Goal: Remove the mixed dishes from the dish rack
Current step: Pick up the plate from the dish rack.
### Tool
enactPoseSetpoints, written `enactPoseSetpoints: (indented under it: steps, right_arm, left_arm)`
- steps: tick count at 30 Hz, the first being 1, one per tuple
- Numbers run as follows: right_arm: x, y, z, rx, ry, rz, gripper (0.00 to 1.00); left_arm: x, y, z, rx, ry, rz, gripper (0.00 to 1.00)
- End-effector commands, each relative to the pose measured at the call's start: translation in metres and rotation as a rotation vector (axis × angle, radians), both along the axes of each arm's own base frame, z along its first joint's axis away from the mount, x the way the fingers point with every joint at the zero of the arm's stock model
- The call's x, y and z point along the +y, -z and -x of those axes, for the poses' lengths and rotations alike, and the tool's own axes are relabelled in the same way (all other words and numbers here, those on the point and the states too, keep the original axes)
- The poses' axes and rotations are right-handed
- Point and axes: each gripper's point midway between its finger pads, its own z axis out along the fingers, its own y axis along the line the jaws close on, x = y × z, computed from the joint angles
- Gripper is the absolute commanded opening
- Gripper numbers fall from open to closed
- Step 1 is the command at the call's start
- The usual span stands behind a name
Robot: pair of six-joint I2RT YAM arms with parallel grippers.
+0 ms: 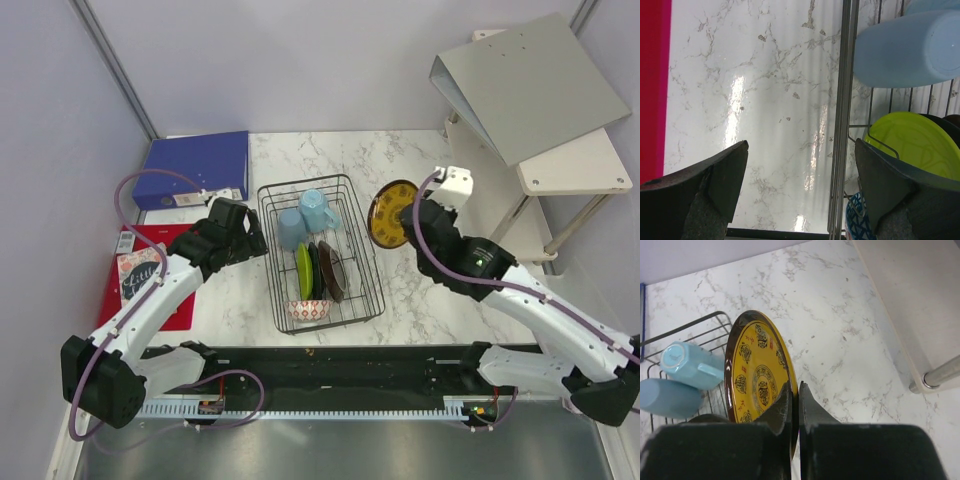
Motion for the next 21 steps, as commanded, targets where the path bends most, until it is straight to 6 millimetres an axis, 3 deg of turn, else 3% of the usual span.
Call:
enactPoseSetpoints:
  steps: [1,3,4,5,7,13,18,21]
  right_arm:
    - [0.004,0.011,-0.009,0.0,-0.015,-0.281,0.0]
    - [0.005,0.012,-0.011,-0.024,-0.029,-0.355,0.0]
    - [0.013,0.002,-0.01,-0.055,-0.068,-0.412,0.0]
    - [0.014,0.008,-0.01,-0.054,-0.081,-0.417,0.0]
    - [0.028,-0.006,-0.006,-0.097,-0.178,-0.47,0.0]
    - [0.041,-0.009,0.001,-0.127,-0.27,-0.531,0.0]
    - [0.049,-0.006,0.005,-0.125,-0.33,-0.539,0.0]
    - [0.052,-0.005,0.006,-0.12,-0.348,-0.531,0.0]
  left_arm:
    - [-0.005,-0.009,-0.004,-0.018,-0.015,0.035,0.94]
    - [-0.007,-0.009,-0.004,-0.016,-0.01,0.041,0.94]
    - [-0.009,-0.009,-0.004,-0.011,-0.003,0.047,0.94]
    - [-0.01,-0.011,-0.004,-0.013,0.001,0.052,0.94]
    - [-0.013,-0.013,-0.005,-0.015,0.015,0.062,0.94]
    - [-0.025,-0.015,-0.006,-0.037,0.058,0.121,0.96]
    - [-0.042,-0.001,-0.01,-0.003,0.105,0.174,0.94]
    - [-0.052,0.011,-0.016,0.049,0.126,0.186,0.84]
